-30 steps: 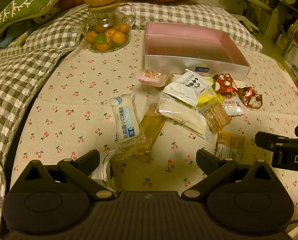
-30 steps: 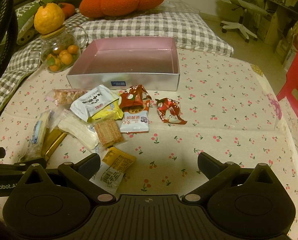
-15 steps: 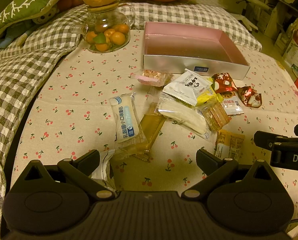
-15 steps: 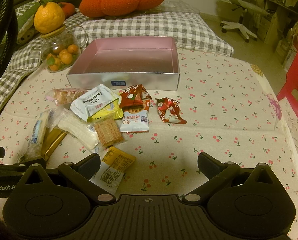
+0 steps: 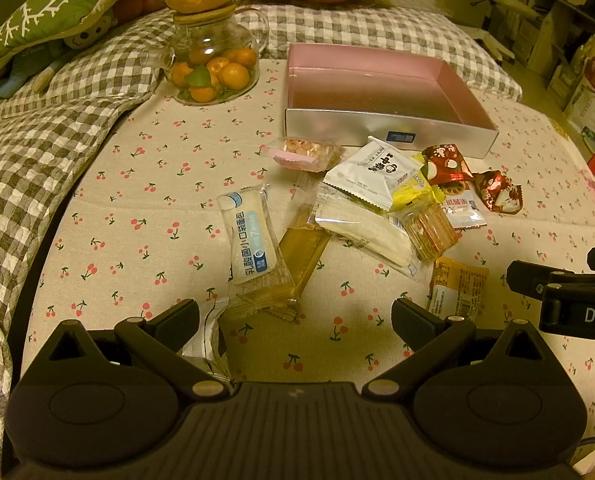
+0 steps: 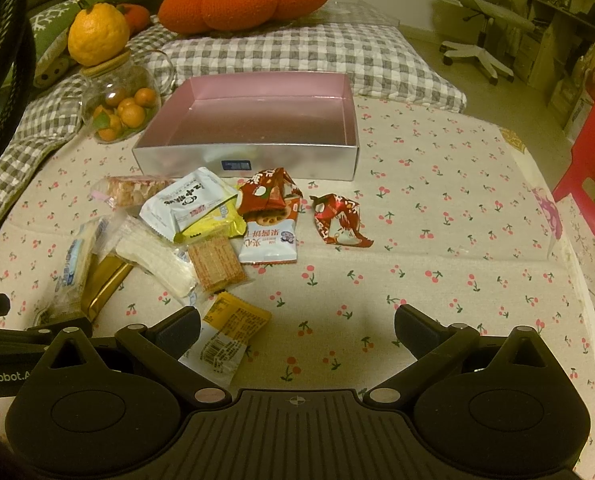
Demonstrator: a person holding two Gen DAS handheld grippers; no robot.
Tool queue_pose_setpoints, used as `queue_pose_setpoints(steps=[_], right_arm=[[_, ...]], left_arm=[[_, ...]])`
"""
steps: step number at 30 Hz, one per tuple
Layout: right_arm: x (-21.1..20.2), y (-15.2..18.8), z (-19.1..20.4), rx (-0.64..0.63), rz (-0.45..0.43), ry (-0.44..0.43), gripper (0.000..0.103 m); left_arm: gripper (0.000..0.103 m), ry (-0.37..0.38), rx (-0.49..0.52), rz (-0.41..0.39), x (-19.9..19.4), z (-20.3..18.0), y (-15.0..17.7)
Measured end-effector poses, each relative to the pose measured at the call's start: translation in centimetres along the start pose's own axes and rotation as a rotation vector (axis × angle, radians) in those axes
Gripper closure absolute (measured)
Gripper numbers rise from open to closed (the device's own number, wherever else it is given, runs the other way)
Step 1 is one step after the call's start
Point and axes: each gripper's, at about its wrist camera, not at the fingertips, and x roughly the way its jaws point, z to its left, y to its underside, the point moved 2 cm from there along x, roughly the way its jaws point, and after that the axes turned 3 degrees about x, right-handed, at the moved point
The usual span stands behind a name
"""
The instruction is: Organize snacks
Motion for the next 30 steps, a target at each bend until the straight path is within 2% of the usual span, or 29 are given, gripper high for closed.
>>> queue_pose_setpoints(steps=[30], right_arm=[[0.05,-0.3,-0.16,-0.001,-0.005,0.017,0.0]], left_arm=[[0.0,0.013,0.013,0.0,-0.08,0.11,-0.2]])
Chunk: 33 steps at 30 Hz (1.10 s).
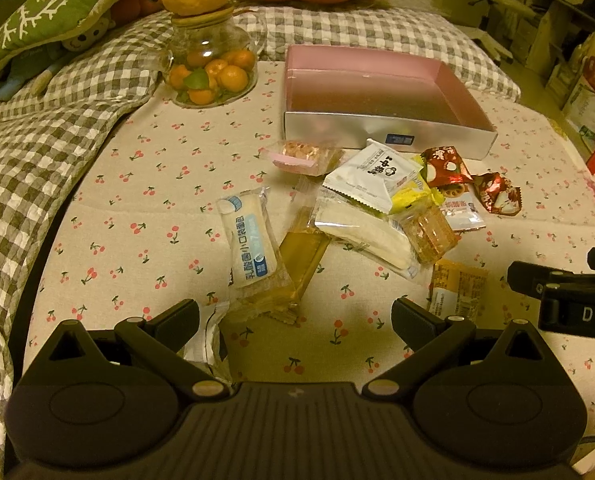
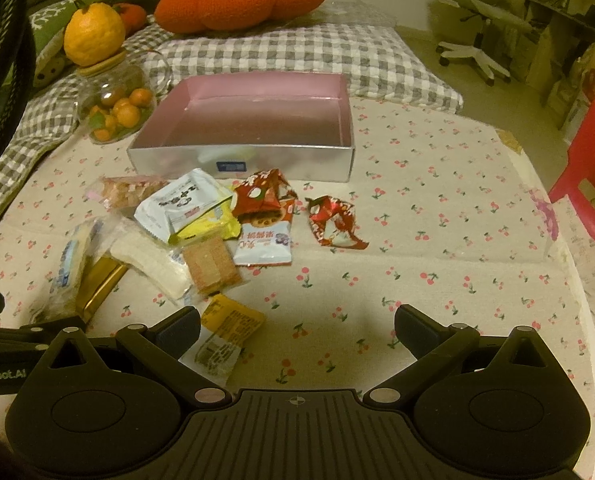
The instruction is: Organize snacks
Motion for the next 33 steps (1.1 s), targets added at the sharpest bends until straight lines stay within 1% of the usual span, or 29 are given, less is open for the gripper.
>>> queue_pose_setpoints(steps=[6,10,13,16,18,19,22,24,26,28,30,32,33], right_arm=[[-0.4,-1.3,-0.9,0.024,-0.014,-0.001,0.0],[-0.8,-2.5,-1.1,0.021,-0.021,0.003,0.0],[-0.8,-3.3,-1.2,0.009,-0.013,-0.018,0.0],[-0.7,-3.9,-0.7,-0.039,0.002,-0.051,0.0],[-0.6,-4.1,-0.2,-0.077,-0.003,-0.086,0.0],[-0.4,-4.2,0.0,-0.093,-0.003,-0.117,0.0],[0.7,-3.9,0.2,-0.092,0.02,-0.256,0.0],[1.9,-3.5,0.4,-0.102,0.039,-0.323,0.0],[2.7,-3.3,0.9,-0.141,0.036,-0.345,0.0],[3.3,-3.1,1.1,-0.166,0.023,-0.352,0.001],[4.0,-3.0,1.1,-0.156,0.009,-0.378,0.001],[4.8,-2.9,0.8,-0.13,0.014,-0.396,0.002],[5.2,-2.9,0.8,-0.12,0.02,-0.406,0.005]], left_arm=[[0.0,-0.011,0.046,-0.027,-0.2,0.0,-1.0],[0.0,-0.002,0.06,-0.067,-0.6,0.3,-2.0],[0.0,0.005,0.086,-0.065,-0.5,0.5,-2.9],[0.0,0.029,0.125,-0.053,0.0,0.9,-3.6],[0.0,0.033,0.163,-0.049,0.5,1.0,-3.9],[0.0,0.036,0.18,-0.054,0.7,1.1,-4.0],[0.003,0.053,0.203,-0.1,1.4,1.7,-3.7],[0.009,0.082,0.223,-0.093,2.2,2.1,-3.6],[0.011,0.125,0.229,-0.069,3.1,2.6,-3.6],[0.011,0.142,0.22,-0.049,4.0,3.3,-3.5],[0.014,0.153,0.202,-0.038,4.6,3.9,-3.4],[0.018,0.17,0.17,-0.028,5.2,4.5,-3.5],[0.02,0.18,0.152,-0.025,5.4,4.8,-3.6]])
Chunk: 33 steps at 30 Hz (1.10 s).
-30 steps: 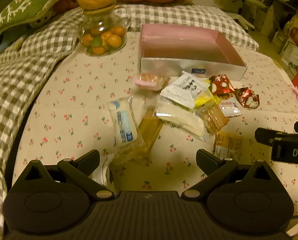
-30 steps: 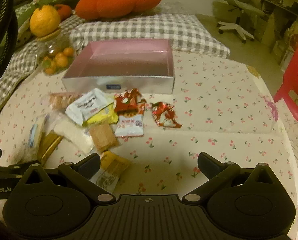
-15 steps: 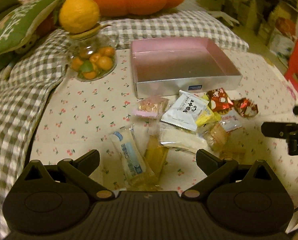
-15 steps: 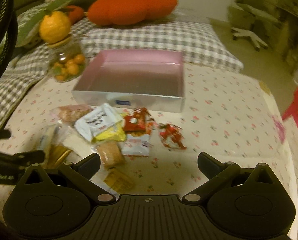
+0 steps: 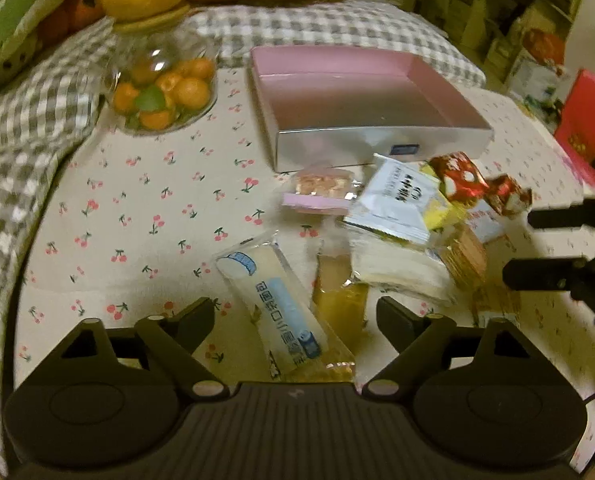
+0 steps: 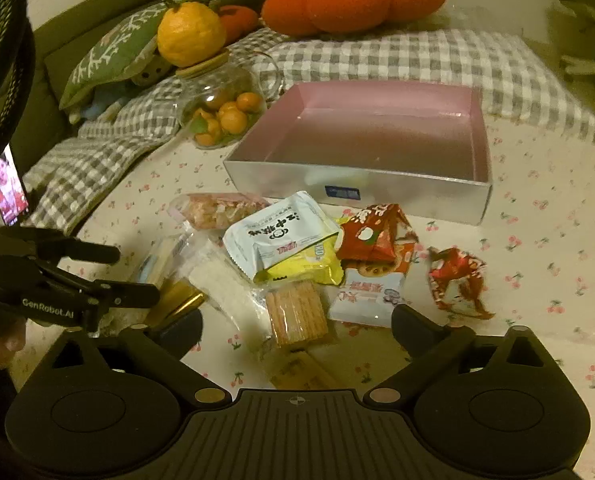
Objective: Organize snacks
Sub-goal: 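Grasp the white-and-blue bread packet with the left tool while the right tool grasps the square biscuit packet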
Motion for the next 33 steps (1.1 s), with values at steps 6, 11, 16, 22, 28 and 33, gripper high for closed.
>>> queue_pose_setpoints(steps=[6,11,16,22,28,33], right_arm=[[1.7,0.2,-0.1,0.01,0.025,-0.001,0.027],[3.1,0.3,0.3,-0.006,0.057,0.005,0.044],[3.8,0.4,0.9,-0.023,0.079,0.023,0.057],[4.0,0.0,1.0,0.001,0.084,0.03,0.07],[3.8,-0.2,1.4,0.007,0.1,0.043,0.07],[3.3,-0.4,1.4,0.032,0.105,0.039,0.07]], left_arm=[[0.038,0.055,-0.136,0.04,1.8,1.7,-0.2],[0.047,0.053,-0.177,0.051,2.5,2.1,0.0],[0.057,0.031,-0.189,0.046,2.5,2.5,-0.2],[0.072,0.021,-0.218,0.046,2.2,3.1,-0.2],[0.082,0.019,-0.255,0.045,1.8,3.6,-0.2],[0.083,0.013,-0.265,0.038,1.3,3.9,-0.4]])
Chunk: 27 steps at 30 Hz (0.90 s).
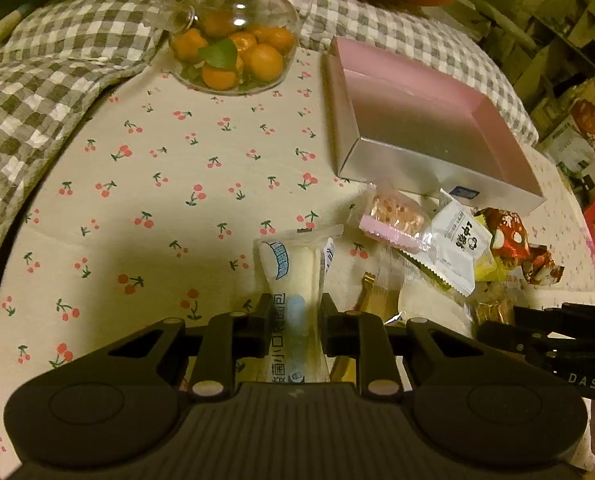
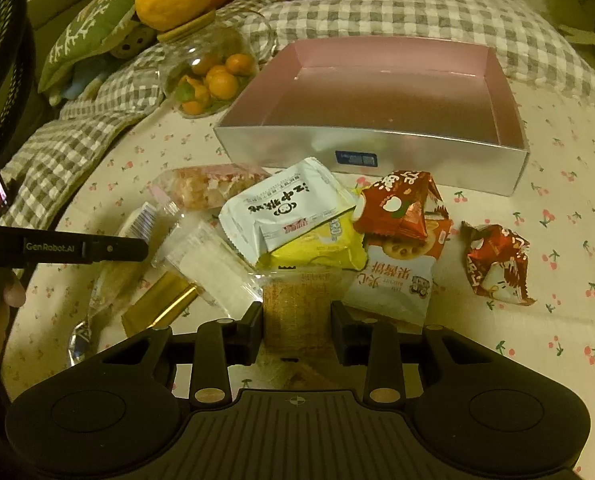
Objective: Organize snacks
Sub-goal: 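Grasp the white-and-blue bread packet with the left tool while the right tool grasps the square biscuit packet, then lift the bread packet with the left tool while the right tool carries the biscuit packet over the pink box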
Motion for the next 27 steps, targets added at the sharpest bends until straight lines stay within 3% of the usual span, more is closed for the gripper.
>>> queue_pose_setpoints(steps=[9,27], right_arm=[[-2.0,-1.6,-0.8,0.087,-0.042,-0.026,0.07],[-4.2,-7.6,-5.4,0.38,-0.228,-0.063,0.07]], left_arm=[[0.083,0.016,-0.025,-0.034,-1.1,0.1,-0.9],[0.084,0.116,-0.124,-0.185,-1.9,-2.4,-6.2]])
